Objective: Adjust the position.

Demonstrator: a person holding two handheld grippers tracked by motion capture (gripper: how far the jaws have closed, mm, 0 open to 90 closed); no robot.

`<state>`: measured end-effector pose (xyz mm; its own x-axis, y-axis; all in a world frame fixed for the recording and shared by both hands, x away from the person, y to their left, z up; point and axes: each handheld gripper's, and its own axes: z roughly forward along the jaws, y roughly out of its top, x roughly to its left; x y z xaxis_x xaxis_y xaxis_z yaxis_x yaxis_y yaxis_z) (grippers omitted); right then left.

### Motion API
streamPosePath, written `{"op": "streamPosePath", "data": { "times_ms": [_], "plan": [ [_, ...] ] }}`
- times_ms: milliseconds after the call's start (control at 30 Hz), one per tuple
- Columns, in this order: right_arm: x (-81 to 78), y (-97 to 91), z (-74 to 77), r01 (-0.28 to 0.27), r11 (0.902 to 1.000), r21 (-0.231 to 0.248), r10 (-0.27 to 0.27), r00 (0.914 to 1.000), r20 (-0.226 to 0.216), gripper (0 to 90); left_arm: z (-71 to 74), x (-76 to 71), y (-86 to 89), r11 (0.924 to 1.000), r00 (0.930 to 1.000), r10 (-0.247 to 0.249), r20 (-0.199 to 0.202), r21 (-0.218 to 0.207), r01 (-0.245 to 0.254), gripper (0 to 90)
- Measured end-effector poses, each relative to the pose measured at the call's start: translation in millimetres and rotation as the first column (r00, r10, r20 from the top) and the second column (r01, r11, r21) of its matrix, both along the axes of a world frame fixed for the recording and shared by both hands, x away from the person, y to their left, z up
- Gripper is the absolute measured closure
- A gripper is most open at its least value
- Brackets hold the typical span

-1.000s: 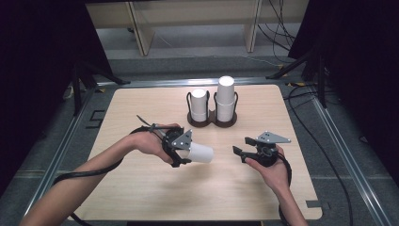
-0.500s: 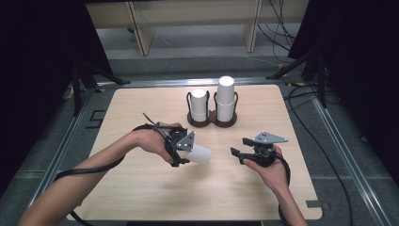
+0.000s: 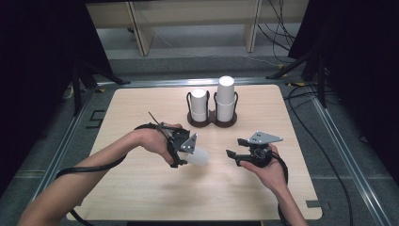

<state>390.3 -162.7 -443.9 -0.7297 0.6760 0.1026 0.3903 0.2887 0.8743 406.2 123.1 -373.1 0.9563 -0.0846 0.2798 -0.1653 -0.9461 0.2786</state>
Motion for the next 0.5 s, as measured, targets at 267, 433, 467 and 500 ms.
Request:
{"op": "streamPosePath", "data": {
  "times_ms": [267, 433, 467, 500],
  "plan": [
    [-1.5, 8.7, 3.9, -0.040, 0.9991, -0.013, 0.040, 0.9991, 0.011, 32.3, 7.7, 1.7, -1.8, 0.9987, 1.0000, 0.008, -0.001, 0.050, -0.008, 28.6],
    [-1.1, 17.2, 6.9, -0.092, 0.9941, -0.058, 0.095, 0.9943, 0.049, 32.3, 9.8, 1.8, -4.4, 0.9967, 1.0000, 0.004, -0.006, 0.081, -0.003, 28.6],
    [-2.7, 19.4, 7.5, -0.092, 0.9945, -0.050, 0.094, 0.9952, 0.029, 32.4, 9.9, 1.7, -4.7, 0.9963, 1.0000, 0.005, -0.006, 0.086, -0.004, 28.5],
    [-2.0, 20.6, 7.5, -0.106, 0.9925, -0.061, 0.108, 0.9934, 0.038, 32.4, 10.1, 1.8, -5.1, 0.9956, 1.0000, 0.004, -0.004, 0.094, -0.004, 28.5]
  ]
}}
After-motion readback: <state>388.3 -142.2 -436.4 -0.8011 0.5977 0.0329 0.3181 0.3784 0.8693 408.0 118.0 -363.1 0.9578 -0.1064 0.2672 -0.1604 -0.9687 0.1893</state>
